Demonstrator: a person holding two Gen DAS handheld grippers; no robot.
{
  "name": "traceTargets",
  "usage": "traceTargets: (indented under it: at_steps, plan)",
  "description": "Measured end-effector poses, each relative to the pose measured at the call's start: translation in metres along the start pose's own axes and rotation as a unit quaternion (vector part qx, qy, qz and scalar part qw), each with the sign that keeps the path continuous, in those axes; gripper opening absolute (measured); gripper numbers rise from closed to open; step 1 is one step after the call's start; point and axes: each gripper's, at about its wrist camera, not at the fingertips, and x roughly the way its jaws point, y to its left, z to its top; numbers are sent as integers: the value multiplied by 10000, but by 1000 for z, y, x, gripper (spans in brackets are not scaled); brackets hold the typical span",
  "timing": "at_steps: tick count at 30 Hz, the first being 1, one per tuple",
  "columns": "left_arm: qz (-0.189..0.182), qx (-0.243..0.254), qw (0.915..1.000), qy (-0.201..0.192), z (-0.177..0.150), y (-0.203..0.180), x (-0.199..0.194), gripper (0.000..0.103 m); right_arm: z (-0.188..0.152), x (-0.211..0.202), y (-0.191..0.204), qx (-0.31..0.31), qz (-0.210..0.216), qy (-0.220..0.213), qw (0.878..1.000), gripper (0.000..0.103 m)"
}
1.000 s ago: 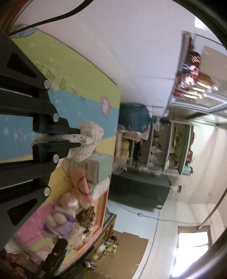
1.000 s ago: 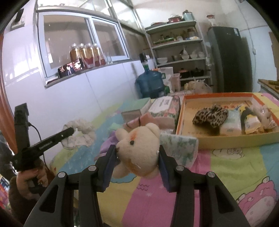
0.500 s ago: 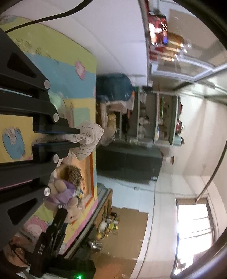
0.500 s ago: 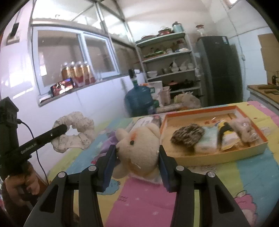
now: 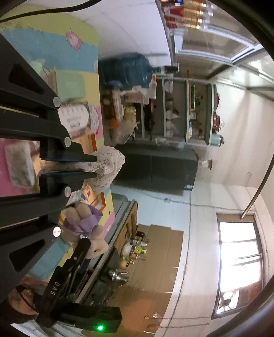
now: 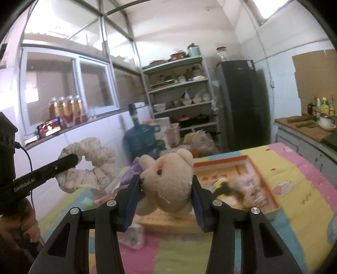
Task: Organize soft objects
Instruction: 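Carry the scrunchie with left tool while right tool carries the teddy bear over the tray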
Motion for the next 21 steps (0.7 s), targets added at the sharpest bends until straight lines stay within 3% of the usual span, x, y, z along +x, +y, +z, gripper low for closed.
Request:
traceTargets:
  at_steps: [9, 21]
  plan:
    - [-279, -136, 9991, 292, 14, -16, 57, 7, 26, 19, -51, 116, -271, -18, 9996, 48]
    - [-299, -179, 9980, 523, 26, -39, 121, 7, 49, 56, -101, 267, -522, 109, 9982, 48]
